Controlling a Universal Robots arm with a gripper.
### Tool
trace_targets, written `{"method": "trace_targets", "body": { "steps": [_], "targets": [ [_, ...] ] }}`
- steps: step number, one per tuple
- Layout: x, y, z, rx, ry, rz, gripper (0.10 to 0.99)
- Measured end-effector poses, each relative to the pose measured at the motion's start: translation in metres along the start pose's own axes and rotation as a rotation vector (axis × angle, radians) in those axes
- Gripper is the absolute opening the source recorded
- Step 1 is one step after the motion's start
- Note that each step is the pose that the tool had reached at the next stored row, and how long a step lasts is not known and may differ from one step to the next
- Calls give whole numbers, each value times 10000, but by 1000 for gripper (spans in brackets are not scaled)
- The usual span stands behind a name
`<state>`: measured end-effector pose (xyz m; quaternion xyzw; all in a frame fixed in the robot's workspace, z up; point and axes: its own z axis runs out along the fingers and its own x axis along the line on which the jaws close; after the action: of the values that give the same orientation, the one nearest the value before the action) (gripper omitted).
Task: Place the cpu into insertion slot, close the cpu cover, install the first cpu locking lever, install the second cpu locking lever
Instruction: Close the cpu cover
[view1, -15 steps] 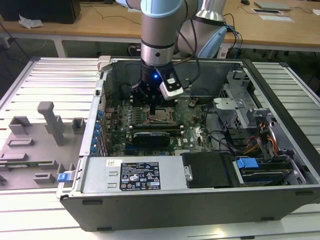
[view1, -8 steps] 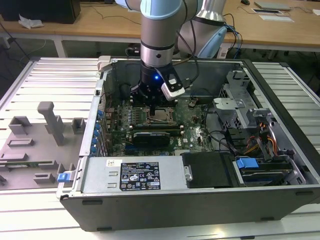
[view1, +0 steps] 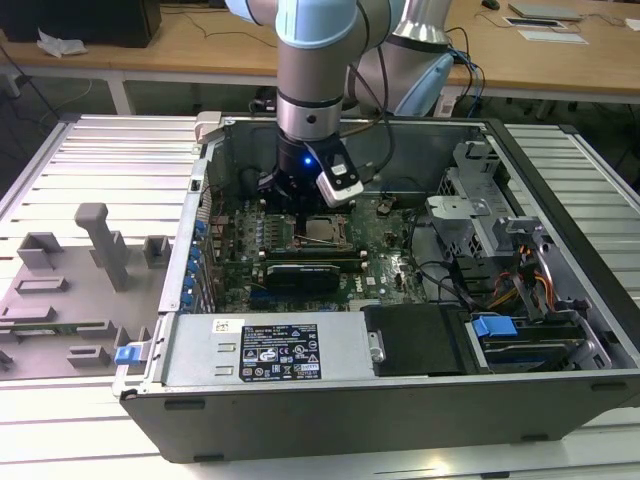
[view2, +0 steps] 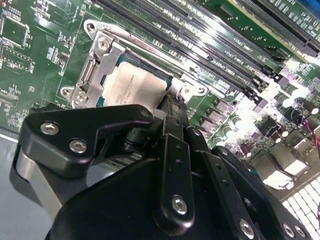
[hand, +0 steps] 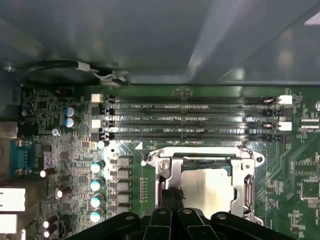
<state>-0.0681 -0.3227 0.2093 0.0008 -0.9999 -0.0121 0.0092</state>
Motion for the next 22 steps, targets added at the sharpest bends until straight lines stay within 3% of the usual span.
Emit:
{"method": "trace_targets", "body": {
  "steps": [3,11,19,22],
  "targets": [
    [0,0,20,-151,-3,-1,106],
    [-35,0,31,-151,-1,-14,106],
    [-33,2,-56,-152,0,-64,106],
    [-101,1,-58,-150,3,-65,106]
  ]
}}
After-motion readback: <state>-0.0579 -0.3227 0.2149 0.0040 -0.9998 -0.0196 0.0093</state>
